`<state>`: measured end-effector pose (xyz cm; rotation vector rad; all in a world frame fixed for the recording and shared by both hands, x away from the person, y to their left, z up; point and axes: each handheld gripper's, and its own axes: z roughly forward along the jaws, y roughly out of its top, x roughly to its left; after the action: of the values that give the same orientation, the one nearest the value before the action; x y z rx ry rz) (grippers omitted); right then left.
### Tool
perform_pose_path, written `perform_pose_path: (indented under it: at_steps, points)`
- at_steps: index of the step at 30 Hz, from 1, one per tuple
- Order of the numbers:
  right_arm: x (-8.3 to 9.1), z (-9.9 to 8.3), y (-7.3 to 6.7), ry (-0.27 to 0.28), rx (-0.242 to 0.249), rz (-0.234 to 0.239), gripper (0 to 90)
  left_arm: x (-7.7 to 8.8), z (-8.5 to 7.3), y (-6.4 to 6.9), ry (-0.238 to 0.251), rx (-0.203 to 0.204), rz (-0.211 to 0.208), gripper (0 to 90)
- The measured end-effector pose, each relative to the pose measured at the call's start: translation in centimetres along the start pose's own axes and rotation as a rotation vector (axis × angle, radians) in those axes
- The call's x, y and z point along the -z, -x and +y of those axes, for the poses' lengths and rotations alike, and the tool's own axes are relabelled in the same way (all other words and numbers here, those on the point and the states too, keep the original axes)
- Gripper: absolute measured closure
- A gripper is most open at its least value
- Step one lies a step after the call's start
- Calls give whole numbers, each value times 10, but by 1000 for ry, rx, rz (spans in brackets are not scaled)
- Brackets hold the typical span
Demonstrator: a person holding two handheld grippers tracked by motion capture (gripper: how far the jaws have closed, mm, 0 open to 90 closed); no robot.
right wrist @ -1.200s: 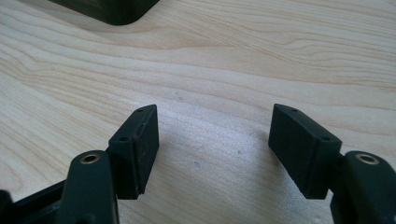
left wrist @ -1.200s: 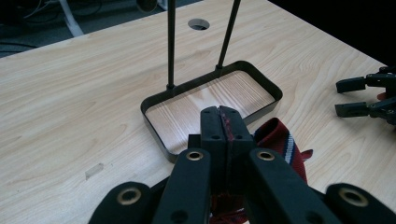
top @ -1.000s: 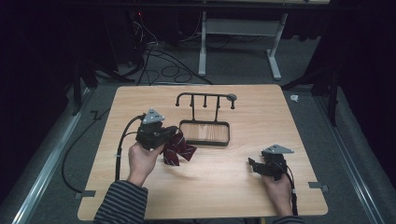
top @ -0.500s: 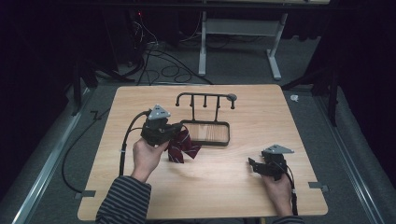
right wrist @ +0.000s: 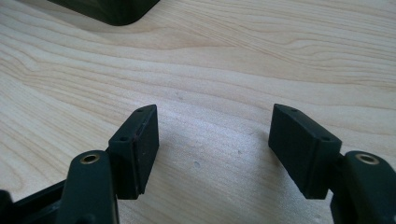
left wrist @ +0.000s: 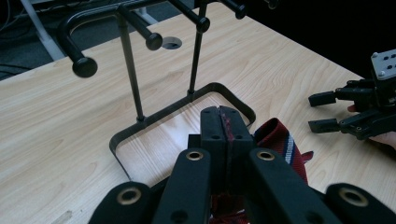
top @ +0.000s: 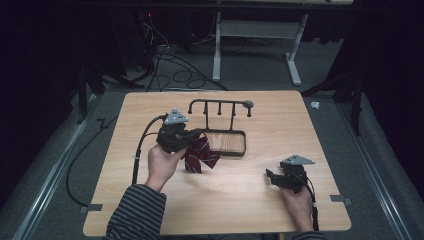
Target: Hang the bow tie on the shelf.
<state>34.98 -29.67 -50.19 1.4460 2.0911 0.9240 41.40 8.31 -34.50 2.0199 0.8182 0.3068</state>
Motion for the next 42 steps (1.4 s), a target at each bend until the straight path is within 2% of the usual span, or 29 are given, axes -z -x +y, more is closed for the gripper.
perform_pose_path:
  at_steps: [3, 8, 10, 21, 25, 28, 31, 34, 36, 42]
  points:
    - [0, 0, 0, 0, 0, 1, 347, -2, 2, -1, 11, 12, -8, 893]
    - [0, 0, 0, 2, -4, 3, 347, -4, 6, -1, 13, 9, -2, 893]
    - [0, 0, 0, 2, -2, 3, 346, -5, 7, -1, 12, 11, -12, 893]
    - [0, 0, 0, 2, -1, 4, 347, -17, 25, 3, 18, -20, -13, 892]
    - [0, 0, 1, 2, -1, 3, 347, -21, 29, 3, 21, -16, -22, 893]
    - [0, 0, 1, 2, -2, 4, 347, -25, 34, 3, 19, -26, -11, 892]
    - [0, 0, 1, 2, -2, 4, 347, -28, 38, 2, 28, -11, -27, 893]
    - [0, 0, 1, 2, -1, 4, 346, -30, 41, 1, 37, -8, -21, 893]
    - [0, 0, 1, 2, -1, 4, 346, -32, 43, 1, 39, 3, -36, 893]
    - [0, 0, 0, 2, -1, 4, 346, -36, 48, -1, 36, -3, -31, 893]
